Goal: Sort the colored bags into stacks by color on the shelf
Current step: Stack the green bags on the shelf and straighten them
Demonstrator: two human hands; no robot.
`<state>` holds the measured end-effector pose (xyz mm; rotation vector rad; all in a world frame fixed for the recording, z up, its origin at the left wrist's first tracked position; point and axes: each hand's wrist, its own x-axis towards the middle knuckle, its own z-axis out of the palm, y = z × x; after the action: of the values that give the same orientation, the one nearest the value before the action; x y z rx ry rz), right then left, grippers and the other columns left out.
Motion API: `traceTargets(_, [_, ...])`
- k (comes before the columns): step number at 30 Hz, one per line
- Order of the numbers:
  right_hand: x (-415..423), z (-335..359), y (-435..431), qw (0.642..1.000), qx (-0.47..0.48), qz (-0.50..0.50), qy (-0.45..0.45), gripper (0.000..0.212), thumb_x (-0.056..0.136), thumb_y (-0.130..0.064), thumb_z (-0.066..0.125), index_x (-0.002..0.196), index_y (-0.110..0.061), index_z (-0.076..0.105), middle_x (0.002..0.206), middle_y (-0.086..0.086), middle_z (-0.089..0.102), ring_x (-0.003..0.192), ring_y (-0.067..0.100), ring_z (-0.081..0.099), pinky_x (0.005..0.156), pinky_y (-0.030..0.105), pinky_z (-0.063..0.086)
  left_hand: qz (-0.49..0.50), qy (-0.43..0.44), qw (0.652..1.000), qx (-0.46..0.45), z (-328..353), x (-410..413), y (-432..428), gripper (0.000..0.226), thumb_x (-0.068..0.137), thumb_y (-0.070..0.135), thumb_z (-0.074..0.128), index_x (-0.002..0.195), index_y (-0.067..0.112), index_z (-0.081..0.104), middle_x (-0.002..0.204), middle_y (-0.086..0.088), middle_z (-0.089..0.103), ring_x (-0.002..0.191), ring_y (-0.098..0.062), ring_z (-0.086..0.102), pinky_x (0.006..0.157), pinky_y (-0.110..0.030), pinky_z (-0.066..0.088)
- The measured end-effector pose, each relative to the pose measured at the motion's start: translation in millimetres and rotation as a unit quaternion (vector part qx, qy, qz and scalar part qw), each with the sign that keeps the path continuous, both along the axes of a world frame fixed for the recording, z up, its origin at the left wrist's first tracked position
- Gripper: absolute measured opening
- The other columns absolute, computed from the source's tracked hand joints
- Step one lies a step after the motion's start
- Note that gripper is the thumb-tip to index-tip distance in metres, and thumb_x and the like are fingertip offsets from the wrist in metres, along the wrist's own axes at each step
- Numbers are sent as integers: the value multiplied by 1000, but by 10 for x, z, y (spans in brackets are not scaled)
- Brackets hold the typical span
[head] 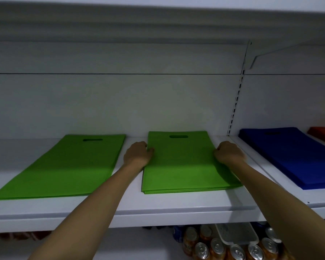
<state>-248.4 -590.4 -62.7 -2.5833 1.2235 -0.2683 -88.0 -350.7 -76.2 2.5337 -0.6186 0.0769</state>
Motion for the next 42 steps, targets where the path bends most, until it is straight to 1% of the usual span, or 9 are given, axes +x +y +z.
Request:
traceTargets(5, [14,159,72,987,-150,62,-11,26,100,-28,36,107,-17,59,106,4,64,87,20,59,60,27,36,-27,-39,999,14,177,131,75,46,98,41,45,133,12,49,132,-12,52,120,-29,51,97,-36,43])
traceTargets(10, [180,307,330,976,-171,113,-69,29,100,-30,36,107,-15,60,100,7,65,85,24,61,60,27,35,-19,-81,995,48,360,258,322,47,98,44,43,132,13,49,131,-12,53,119,-29,51,96,-40,45])
traceTargets(16, [646,424,999,958,-196,192,-81,23,96,-27,44,104,-15,63,101,9,66,89,29,62,64,28,35,24,-68,994,82,484,466,962,44,97,39,44,134,14,47,134,-11,50,122,-29,49,96,-38,45])
traceTargets(19, [888,444,1368,946,-217,230,-74,23,95,-25,44,103,-15,62,102,10,66,91,31,62,69,31,41,52,-52,993,93,502,578,1388,45,97,38,45,134,13,47,134,-11,50,120,-28,51,95,-36,46])
traceTargets(24, [1261,354,1993,942,-200,265,-53,26,97,-29,41,104,-16,62,104,8,66,90,27,62,68,29,40,98,-56,986,124,373,688,2135,52,95,44,46,140,17,45,140,-9,45,129,-27,40,96,-35,41])
traceTargets(28, [1470,202,2455,940,-204,274,1,36,99,-38,38,122,-16,56,123,10,58,113,28,53,87,34,41,118,-61,982,137,253,827,2532,52,94,45,47,137,15,47,136,-10,46,126,-28,39,94,-37,40])
traceTargets(31, [1574,111,2666,948,-162,270,39,52,99,-51,33,132,-15,50,132,13,50,123,30,44,97,38,36,107,-57,982,147,202,925,2679,54,93,44,48,135,11,46,136,-12,43,125,-30,38,94,-38,38])
traceTargets(36, [1629,2,2854,947,-123,283,94,65,93,-67,28,121,-17,59,126,13,51,117,31,47,93,39,38,81,-39,982,163,61,1039,2805,67,92,59,44,136,9,44,140,-11,41,128,-31,36,98,-42,36])
traceTargets(42, [1593,-30,2934,949,-136,264,101,62,93,-66,32,125,-20,58,128,10,53,119,30,46,95,38,38,61,-47,982,172,55,1115,2848,71,90,66,41,125,7,55,131,-11,46,124,-30,38,96,-42,35])
